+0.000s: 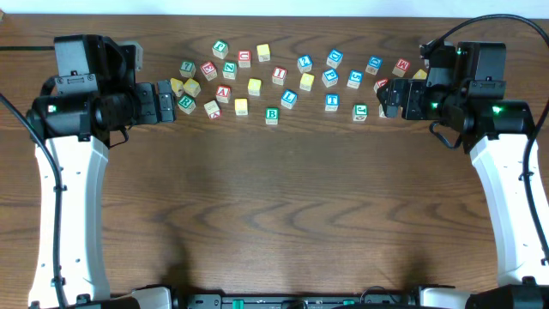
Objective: Spell out ROBOT
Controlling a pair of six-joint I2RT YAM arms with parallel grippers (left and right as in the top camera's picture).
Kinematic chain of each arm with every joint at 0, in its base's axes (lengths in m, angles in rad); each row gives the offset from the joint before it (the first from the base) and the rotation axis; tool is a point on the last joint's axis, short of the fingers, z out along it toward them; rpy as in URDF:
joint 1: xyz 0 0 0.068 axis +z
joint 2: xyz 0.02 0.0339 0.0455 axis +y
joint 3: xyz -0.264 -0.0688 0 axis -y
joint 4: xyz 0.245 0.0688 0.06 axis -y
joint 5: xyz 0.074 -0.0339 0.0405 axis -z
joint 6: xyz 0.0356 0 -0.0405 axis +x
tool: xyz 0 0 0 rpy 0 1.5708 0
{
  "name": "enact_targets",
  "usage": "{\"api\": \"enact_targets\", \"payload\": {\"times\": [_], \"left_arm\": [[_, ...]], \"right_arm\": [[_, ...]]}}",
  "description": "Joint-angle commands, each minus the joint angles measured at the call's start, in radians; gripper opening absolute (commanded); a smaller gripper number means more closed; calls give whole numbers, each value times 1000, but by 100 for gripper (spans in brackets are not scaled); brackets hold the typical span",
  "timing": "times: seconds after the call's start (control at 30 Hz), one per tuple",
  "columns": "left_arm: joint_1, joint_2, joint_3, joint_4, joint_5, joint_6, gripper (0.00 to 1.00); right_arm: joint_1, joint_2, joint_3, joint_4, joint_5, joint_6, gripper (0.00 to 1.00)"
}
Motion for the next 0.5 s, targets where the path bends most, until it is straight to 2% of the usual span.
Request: {"api": "enact_targets", "payload": {"times": [0.0,0.47], "left_arm": [[-2,3,24,-6,14,-10,99],[-2,5,24,-21,13,-10,99]], "right_arm": [[-5,0,24,-1,-13,-16,98],[-4,3,24,-16,5,-16,94]]}}
